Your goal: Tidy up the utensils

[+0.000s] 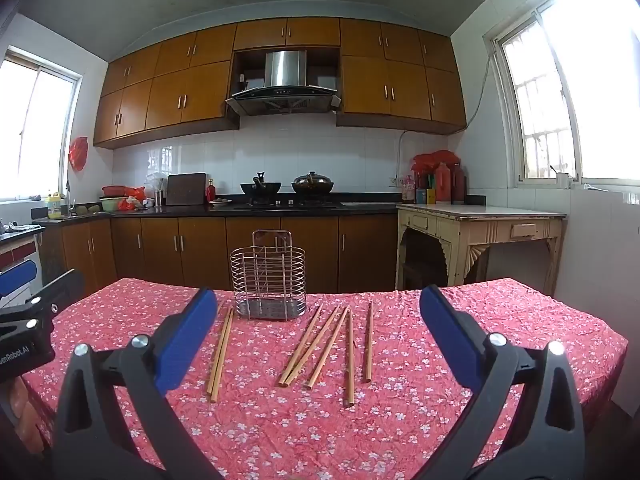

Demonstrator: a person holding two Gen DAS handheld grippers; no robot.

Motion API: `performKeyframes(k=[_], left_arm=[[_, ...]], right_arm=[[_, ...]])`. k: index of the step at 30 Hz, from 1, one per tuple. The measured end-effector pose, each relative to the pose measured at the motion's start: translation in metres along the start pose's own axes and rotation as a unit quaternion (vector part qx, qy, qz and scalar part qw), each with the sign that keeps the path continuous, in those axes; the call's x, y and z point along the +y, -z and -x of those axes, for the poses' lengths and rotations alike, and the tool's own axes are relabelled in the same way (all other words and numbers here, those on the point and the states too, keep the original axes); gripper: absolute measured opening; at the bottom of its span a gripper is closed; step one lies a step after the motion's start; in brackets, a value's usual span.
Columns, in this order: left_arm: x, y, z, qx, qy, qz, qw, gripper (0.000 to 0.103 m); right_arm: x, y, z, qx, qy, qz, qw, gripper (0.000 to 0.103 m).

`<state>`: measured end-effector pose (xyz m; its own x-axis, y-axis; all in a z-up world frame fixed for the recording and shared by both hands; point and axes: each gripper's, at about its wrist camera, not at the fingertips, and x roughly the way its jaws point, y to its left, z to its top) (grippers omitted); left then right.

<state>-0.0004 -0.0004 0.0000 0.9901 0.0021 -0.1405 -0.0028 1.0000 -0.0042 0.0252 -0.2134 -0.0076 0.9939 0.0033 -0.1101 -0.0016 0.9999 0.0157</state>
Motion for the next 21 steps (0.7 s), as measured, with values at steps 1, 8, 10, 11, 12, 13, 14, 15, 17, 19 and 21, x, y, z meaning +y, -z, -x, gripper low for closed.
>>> performKeyframes(k=[1,8,10,11,12,13,14,15,17,19,21], left_arm=[[0.0001,0.0000,-0.0001,0.000,0.000,0.000,1.0000,0.101],[0.0001,-0.0002,-0.0002,0.000,0.001,0.000,1.0000,0.101],[-0.0001,-0.0002,-0.0002,0.000,0.001,0.000,1.0000,0.101],[-0.0001,-0.0003,-0.0003,0.000,0.000,0.001,1.0000,0.101],[-0.0002,-0.0004,-0.0005,0.001,0.000,0.001,1.0000,0.101],[-0.0003,-0.0005,-0.0008,0.001,0.000,0.002,1.0000,0.101],[-0.0006,-0.0007,-0.0011,0.002,0.000,0.002,1.0000,0.101],[-0.0010,-0.0008,-0.0014,0.003,0.000,0.003,1.0000,0.101],[-0.0021,-0.0010,-0.0019,0.004,0.000,0.002,1.0000,0.101],[-0.0031,-0.0015,-0.0025,0.004,0.001,0.003,1.0000,0.101],[0.0011,-0.0003,0.0004,0.002,0.001,0.002,1.0000,0.101]], right_arm=[[0.0000,0.0002,0.0001,-0.001,0.000,0.000,1.000,0.099],[-0.0019,0.0012,0.0001,-0.002,0.000,-0.001,1.000,0.099],[-0.0004,0.0016,-0.0008,-0.001,-0.001,0.000,1.000,0.099],[-0.0003,0.0016,-0.0008,-0.001,0.000,0.000,1.000,0.099],[-0.0002,0.0017,-0.0009,-0.001,0.000,0.000,1.000,0.099],[-0.0002,0.0017,-0.0009,-0.001,0.000,0.000,1.000,0.099],[-0.0003,0.0017,-0.0007,-0.001,0.000,0.000,1.000,0.099],[-0.0004,0.0017,-0.0006,-0.001,0.000,0.000,1.000,0.099],[-0.0003,0.0018,-0.0007,-0.001,0.000,0.000,1.000,0.099],[-0.0003,0.0018,-0.0008,-0.001,0.000,0.000,1.000,0.099],[-0.0003,0.0018,-0.0010,-0.001,0.000,0.000,1.000,0.099]])
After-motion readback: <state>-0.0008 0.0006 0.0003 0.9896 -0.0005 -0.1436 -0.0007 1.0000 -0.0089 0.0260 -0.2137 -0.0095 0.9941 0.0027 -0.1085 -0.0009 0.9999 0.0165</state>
